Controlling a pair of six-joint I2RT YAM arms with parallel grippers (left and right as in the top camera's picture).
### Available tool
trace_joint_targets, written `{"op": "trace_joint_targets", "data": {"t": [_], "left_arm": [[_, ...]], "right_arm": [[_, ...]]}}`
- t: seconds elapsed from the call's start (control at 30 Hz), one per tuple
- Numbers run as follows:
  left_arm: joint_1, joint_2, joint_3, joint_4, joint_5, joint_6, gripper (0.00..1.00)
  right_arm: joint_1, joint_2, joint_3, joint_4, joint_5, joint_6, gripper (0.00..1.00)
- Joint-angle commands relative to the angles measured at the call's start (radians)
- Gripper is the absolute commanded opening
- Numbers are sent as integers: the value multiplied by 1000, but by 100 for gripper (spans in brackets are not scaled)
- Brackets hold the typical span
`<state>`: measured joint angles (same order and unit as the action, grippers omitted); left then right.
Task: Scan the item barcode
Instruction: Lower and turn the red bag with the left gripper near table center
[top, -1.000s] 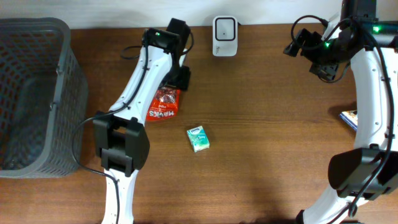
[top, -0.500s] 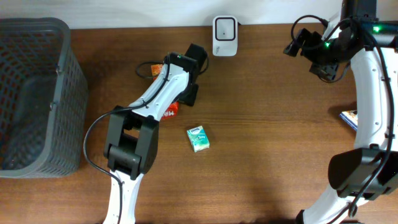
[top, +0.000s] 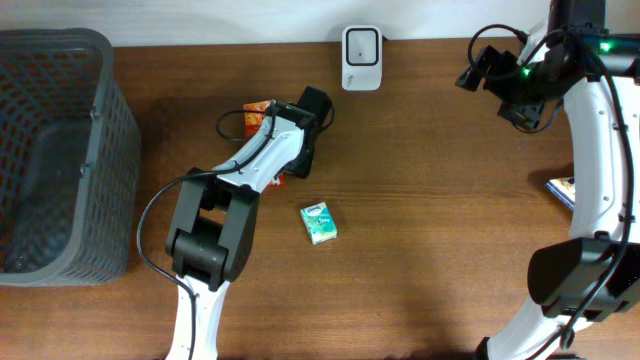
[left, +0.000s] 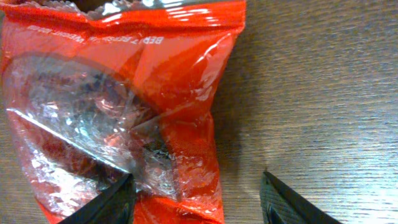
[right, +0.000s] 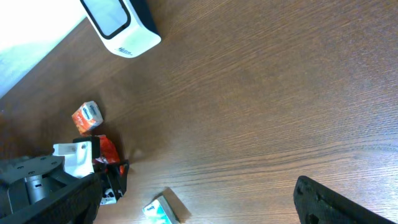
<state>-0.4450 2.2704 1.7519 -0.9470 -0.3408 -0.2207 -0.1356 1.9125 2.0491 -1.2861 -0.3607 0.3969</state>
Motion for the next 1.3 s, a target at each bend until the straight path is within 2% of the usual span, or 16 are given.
{"op": "trace_joint_targets", "data": {"t": [0.0, 0.1, 0.2, 0.23, 0.3, 0.47, 0.6, 0.77, 0.8, 0.83, 0.87, 0.9, 0.97, 1.03, 1.1, 1.27], "left_arm": [[4, 6, -30, -3, 3, -11, 53], [4, 6, -30, -5, 3, -11, 30], [4, 6, -30, -5, 4, -11, 18], [5, 6, -29, -5, 4, -11, 9], [5, 5, -16, -11, 5, -11, 0], [5, -2, 135, -111, 101, -11, 0], [9, -5, 327, -223, 177, -11, 0], [12, -5, 379, -276, 180, -11, 0], [12, -3, 377, -308, 180, -11, 10], [12, 2, 372, -340, 180, -11, 30], [12, 5, 364, -385, 180, -11, 43], [12, 5, 351, -412, 179, -11, 50], [12, 5, 313, -448, 153, -11, 75], [12, 6, 280, -462, 118, -10, 90], [12, 5, 239, -462, 112, -6, 96], [4, 6, 142, -372, 105, 89, 98]], "right_arm": [[5, 3, 0, -1, 2, 5, 99], [5, 3, 0, -1, 2, 5, 99], [5, 3, 0, -1, 3, 5, 99], [5, 3, 0, -1, 2, 5, 99], [5, 3, 0, -1, 2, 5, 99], [5, 3, 0, -1, 3, 5, 99], [5, 3, 0, -1, 2, 5, 99], [5, 3, 0, -1, 2, 5, 99], [5, 3, 0, -1, 3, 5, 99], [5, 3, 0, -1, 2, 5, 98], [5, 3, 0, -1, 2, 5, 99], [5, 3, 0, -1, 2, 5, 98], [5, 3, 0, -1, 2, 5, 99], [5, 3, 0, -1, 3, 5, 99], [5, 3, 0, -1, 2, 5, 99], [5, 3, 0, -1, 2, 5, 99]]}}
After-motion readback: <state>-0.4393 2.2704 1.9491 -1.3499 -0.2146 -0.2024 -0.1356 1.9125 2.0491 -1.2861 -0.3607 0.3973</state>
